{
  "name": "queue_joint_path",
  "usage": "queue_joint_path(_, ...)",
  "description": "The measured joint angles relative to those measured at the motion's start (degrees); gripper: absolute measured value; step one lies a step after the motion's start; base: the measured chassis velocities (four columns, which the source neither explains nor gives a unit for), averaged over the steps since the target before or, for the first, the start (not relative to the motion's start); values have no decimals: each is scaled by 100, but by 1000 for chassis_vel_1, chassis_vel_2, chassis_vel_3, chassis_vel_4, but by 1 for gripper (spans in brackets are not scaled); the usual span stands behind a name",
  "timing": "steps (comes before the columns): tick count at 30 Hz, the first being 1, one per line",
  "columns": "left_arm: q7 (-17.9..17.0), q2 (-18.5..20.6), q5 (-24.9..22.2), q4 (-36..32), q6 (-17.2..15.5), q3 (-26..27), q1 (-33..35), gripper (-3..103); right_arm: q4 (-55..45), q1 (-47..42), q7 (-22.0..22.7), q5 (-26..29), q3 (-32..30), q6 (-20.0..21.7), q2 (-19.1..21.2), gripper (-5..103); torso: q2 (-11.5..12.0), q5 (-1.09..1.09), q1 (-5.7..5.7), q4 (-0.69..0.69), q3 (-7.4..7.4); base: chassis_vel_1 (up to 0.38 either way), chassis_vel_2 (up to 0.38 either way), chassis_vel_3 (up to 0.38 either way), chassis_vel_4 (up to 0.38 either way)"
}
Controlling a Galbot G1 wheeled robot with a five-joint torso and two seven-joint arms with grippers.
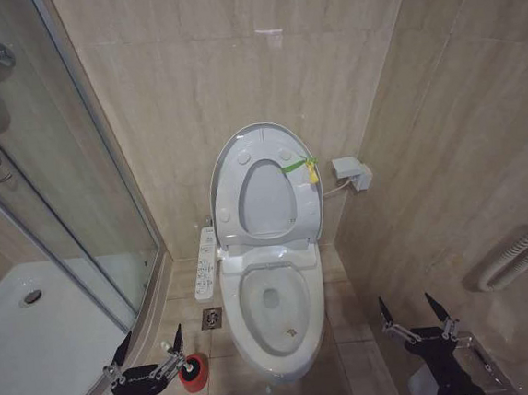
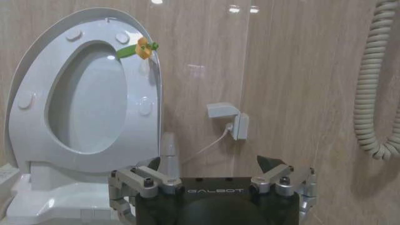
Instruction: Open the toilet lid, clean the toilet bowl with a toilet brush, close the toilet lid, and flush.
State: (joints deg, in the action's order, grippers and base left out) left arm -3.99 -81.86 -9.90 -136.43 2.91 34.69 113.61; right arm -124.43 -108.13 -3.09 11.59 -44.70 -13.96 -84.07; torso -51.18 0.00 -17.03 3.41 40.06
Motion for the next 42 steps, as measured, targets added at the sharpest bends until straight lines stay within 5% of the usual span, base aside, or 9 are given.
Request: queue_joint_path(42, 0, 0, 0, 0, 0, 0, 0, 100, 1, 0, 0, 4, 0, 0, 0, 100, 0, 0, 0, 0, 0, 0, 0, 0, 0)
